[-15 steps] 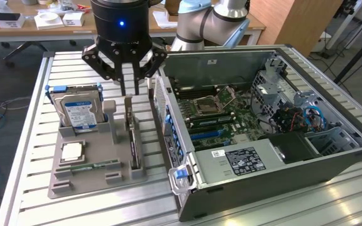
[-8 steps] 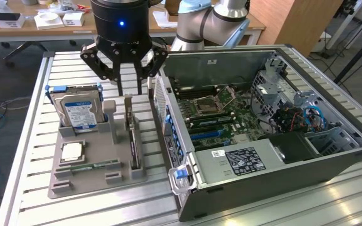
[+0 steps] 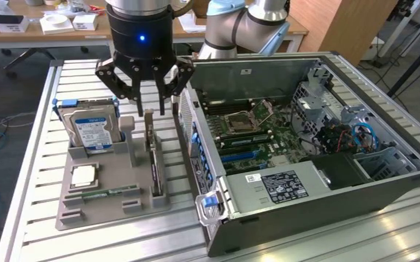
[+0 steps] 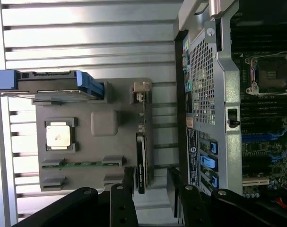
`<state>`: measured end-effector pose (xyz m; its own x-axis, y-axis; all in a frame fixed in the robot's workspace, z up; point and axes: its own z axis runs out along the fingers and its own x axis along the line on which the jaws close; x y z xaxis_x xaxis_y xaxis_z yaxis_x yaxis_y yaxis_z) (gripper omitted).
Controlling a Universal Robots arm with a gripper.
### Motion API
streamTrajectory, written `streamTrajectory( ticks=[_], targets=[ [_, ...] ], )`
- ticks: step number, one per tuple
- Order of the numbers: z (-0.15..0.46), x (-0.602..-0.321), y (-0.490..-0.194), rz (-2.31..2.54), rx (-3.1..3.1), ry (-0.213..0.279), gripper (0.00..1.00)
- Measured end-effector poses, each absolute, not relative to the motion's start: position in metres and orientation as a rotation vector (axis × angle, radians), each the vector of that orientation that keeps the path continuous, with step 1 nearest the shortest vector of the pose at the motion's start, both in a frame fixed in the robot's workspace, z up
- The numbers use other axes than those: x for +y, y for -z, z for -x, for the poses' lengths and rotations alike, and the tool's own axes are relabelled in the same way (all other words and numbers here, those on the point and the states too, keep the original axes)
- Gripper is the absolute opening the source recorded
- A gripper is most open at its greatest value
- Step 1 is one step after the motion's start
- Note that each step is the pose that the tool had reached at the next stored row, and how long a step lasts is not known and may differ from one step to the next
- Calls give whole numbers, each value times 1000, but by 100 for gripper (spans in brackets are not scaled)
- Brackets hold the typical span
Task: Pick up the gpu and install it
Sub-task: 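Pick up the gpu and move the gpu toward the slot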
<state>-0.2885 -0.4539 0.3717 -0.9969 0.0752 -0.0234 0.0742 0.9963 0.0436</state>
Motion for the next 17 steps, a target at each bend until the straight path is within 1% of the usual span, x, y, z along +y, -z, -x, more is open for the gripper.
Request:
streamTrajectory(
  ticks=[17],
  targets=[
    [289,-454,-341,-117,3114,-67,41]
  ],
)
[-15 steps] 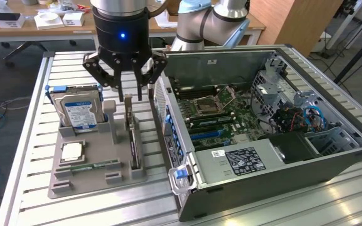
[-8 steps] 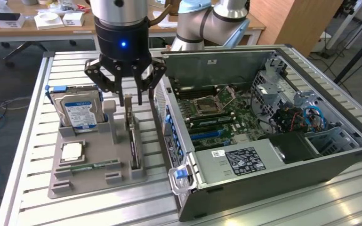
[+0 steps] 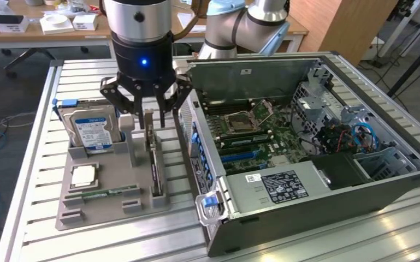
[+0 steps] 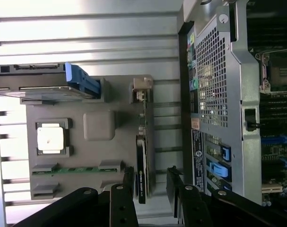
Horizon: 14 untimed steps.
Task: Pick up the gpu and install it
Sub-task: 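Pick up the gpu and move the gpu toward the slot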
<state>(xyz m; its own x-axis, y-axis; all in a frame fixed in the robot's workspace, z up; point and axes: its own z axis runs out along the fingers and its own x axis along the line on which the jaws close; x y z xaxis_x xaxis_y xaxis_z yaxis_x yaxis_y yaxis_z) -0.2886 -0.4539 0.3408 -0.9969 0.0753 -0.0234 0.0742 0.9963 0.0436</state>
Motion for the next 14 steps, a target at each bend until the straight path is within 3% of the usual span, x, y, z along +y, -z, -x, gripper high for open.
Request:
streamTrajectory(
  ticks=[14],
  targets=[
    [289,-454,-315,-117,3114,-67,41]
  ],
)
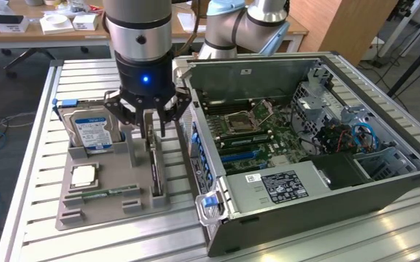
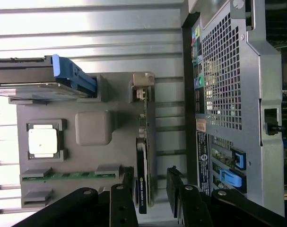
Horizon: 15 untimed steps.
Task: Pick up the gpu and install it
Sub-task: 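Pick up the gpu and move the gpu toward the slot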
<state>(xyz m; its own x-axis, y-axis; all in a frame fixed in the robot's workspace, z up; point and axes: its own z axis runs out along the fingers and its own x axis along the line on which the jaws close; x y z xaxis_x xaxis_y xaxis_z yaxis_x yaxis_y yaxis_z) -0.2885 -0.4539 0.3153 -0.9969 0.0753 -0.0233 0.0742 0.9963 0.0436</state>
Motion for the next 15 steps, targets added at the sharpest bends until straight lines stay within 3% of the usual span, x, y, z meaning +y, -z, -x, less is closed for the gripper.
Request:
streamTrajectory(
  ticks=[15],
  targets=[
    [289,-454,-288,-117,3114,-66,41]
  ],
)
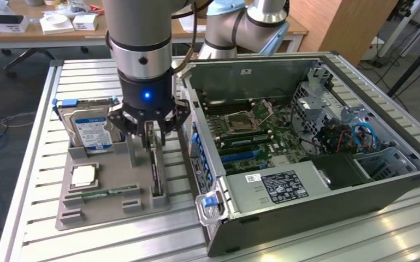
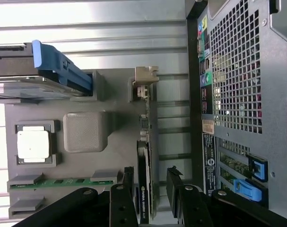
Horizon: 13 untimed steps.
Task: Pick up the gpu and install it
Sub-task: 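Pick up the gpu and move the gpu toward the slot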
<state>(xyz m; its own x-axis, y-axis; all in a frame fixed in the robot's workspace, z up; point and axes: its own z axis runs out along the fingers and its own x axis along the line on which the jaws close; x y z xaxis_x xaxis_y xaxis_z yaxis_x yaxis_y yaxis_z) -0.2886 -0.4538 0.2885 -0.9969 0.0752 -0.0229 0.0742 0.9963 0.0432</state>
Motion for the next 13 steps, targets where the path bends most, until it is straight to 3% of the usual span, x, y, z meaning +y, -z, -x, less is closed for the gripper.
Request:
streamTrajectory(
  ticks=[13],
  targets=[
    [291,-454,-279,-117,3114,-66,41]
  ],
)
